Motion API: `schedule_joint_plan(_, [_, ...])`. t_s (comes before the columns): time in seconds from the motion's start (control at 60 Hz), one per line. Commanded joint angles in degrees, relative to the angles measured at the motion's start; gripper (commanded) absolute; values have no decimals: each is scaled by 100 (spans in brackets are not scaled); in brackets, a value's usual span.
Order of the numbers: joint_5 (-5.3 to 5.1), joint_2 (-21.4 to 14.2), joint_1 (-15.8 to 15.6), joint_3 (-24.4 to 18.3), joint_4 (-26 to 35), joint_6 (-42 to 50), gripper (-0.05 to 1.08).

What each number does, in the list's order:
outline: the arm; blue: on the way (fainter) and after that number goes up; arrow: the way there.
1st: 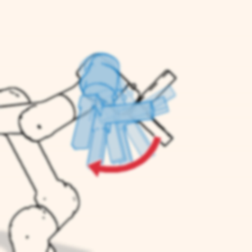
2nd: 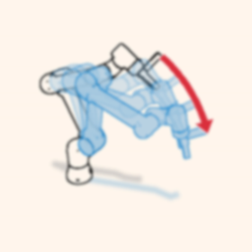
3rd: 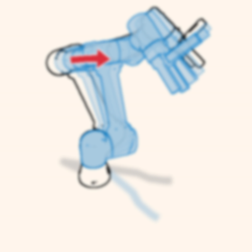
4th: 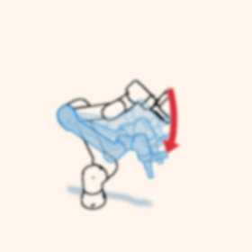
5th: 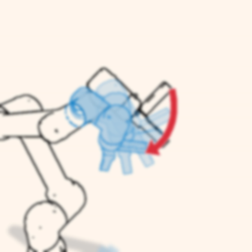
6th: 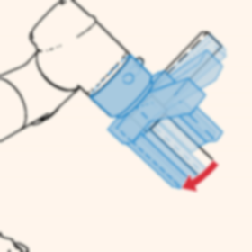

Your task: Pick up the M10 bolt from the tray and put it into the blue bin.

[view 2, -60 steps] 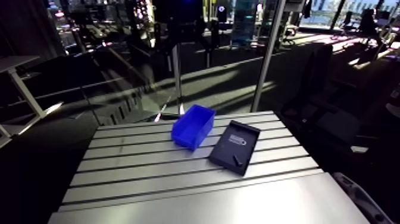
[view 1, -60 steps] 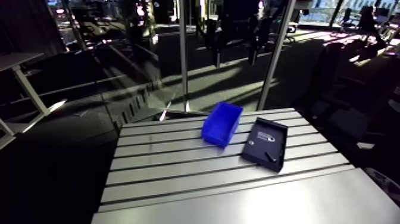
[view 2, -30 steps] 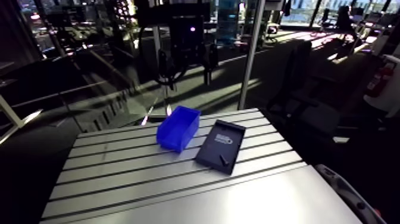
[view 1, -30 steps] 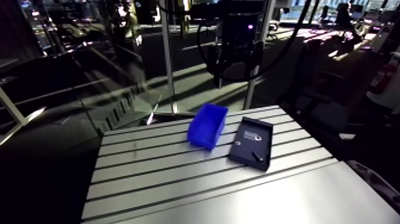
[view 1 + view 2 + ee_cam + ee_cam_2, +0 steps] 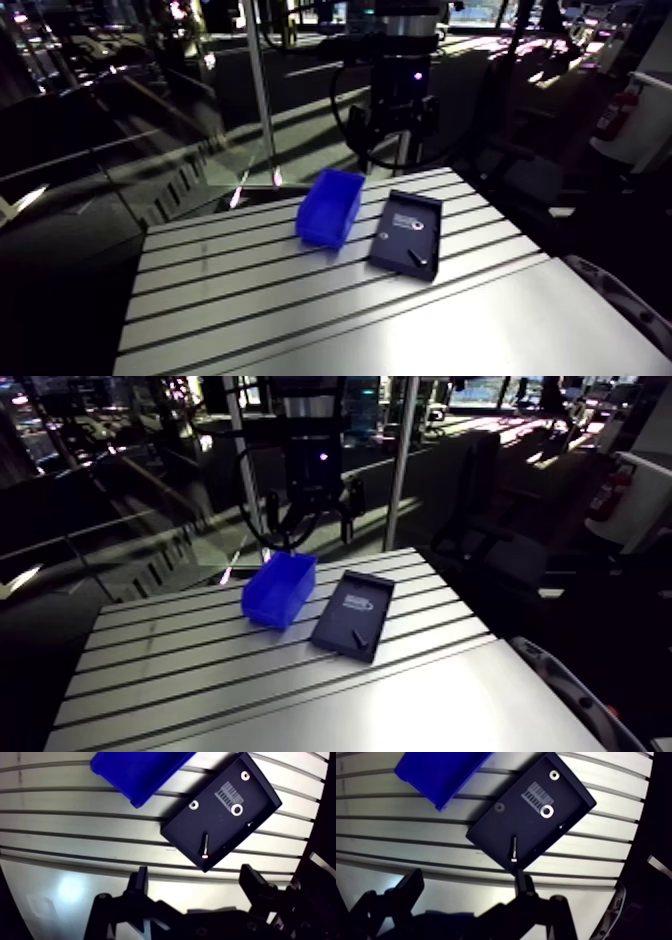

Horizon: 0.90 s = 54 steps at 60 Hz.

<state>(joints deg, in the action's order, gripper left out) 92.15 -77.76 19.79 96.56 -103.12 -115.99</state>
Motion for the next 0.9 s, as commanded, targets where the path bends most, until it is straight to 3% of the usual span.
schedule_joint_plan(0.017, [8, 73, 196, 188, -214, -168, 4])
schedule_joint_plan(0.183, [26, 82, 299, 372, -482, -277, 11])
schedule_joint_plan(0.3, [26, 175, 419, 462, -576, -347, 24])
schedule_joint_plan(0.55, [34, 341, 429, 661, -942, -341, 39])
schedule_joint_plan(0.9, [35, 631, 429, 806, -1188, -331, 46])
